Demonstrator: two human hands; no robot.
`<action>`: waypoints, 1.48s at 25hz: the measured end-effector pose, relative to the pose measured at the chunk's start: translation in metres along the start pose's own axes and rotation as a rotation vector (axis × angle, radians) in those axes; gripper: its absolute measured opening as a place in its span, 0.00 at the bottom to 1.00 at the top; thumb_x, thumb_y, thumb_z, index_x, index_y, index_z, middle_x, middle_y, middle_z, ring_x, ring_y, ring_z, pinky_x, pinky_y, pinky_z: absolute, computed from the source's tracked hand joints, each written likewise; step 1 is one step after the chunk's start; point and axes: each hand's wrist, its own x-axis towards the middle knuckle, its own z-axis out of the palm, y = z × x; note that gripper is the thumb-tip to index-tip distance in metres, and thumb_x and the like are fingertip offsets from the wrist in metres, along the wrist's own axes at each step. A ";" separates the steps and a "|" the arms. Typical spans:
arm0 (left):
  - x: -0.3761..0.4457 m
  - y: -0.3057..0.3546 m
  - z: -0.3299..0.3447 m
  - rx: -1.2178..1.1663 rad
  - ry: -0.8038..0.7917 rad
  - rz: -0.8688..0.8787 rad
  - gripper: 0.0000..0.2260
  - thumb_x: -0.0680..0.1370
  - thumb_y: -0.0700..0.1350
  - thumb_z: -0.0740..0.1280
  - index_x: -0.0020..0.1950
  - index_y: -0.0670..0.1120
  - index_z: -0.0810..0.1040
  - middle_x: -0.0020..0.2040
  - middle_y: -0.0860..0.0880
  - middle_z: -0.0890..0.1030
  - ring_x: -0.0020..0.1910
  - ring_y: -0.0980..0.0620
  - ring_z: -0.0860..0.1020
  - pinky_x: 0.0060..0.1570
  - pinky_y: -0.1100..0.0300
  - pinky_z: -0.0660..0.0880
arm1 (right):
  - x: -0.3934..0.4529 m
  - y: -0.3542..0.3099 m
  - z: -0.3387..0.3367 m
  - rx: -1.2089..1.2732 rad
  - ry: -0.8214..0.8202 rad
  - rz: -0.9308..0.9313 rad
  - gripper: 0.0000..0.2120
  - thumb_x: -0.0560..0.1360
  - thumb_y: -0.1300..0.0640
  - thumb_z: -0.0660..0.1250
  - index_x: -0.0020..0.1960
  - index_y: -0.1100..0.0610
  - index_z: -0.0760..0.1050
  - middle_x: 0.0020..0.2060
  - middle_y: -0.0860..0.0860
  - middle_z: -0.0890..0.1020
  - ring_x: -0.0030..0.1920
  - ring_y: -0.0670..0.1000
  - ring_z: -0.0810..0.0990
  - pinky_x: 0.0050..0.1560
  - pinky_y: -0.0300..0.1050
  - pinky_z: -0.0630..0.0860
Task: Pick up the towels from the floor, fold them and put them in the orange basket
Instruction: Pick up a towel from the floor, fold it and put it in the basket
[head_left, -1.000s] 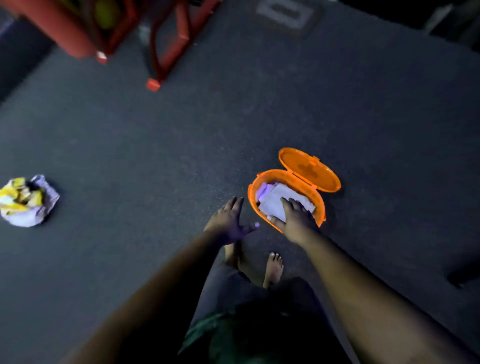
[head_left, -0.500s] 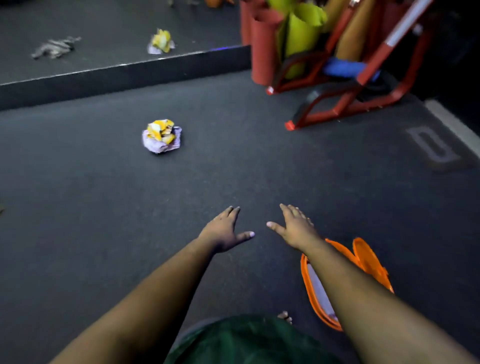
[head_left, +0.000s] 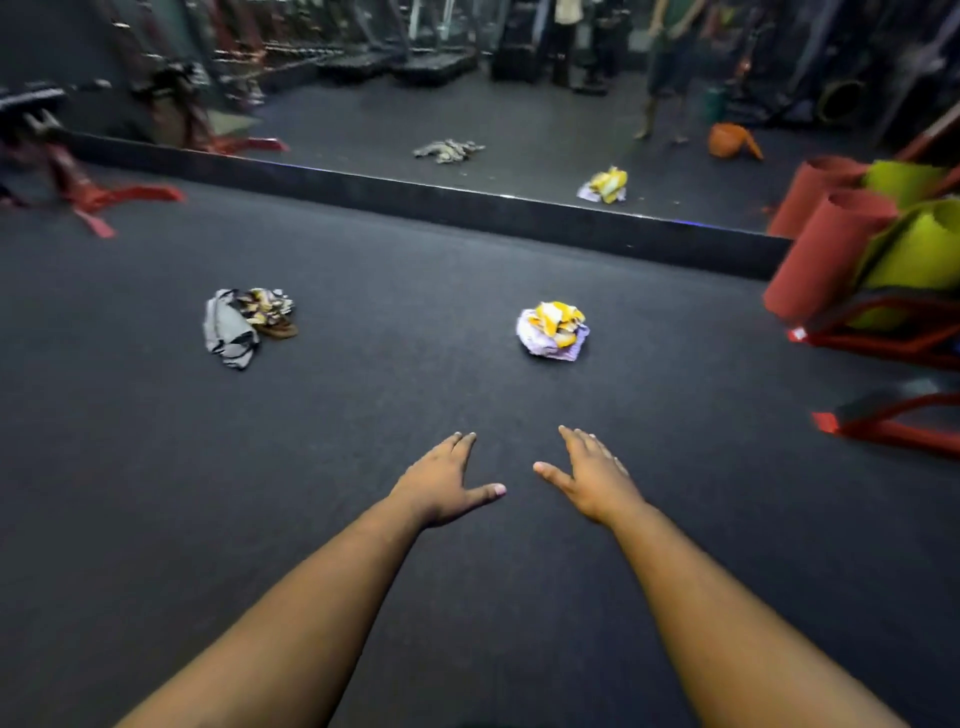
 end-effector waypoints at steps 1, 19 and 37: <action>-0.009 -0.024 -0.012 -0.004 0.014 -0.031 0.47 0.75 0.73 0.62 0.84 0.48 0.48 0.84 0.47 0.51 0.82 0.51 0.51 0.78 0.55 0.52 | 0.010 -0.028 0.005 -0.008 -0.012 -0.036 0.43 0.76 0.27 0.58 0.82 0.49 0.53 0.81 0.53 0.58 0.81 0.54 0.55 0.78 0.60 0.58; 0.006 -0.337 -0.233 -0.106 0.338 -0.561 0.46 0.75 0.74 0.61 0.84 0.52 0.46 0.84 0.51 0.48 0.82 0.51 0.51 0.78 0.51 0.56 | 0.282 -0.441 0.049 -0.159 -0.157 -0.662 0.43 0.76 0.27 0.56 0.83 0.48 0.49 0.82 0.51 0.56 0.82 0.53 0.52 0.79 0.61 0.56; 0.137 -0.709 -0.370 -0.190 0.227 -0.668 0.47 0.75 0.73 0.61 0.84 0.51 0.45 0.84 0.49 0.49 0.82 0.49 0.52 0.79 0.50 0.56 | 0.551 -0.745 0.186 -0.242 -0.309 -0.639 0.43 0.76 0.26 0.56 0.83 0.47 0.49 0.82 0.50 0.55 0.82 0.53 0.52 0.79 0.61 0.57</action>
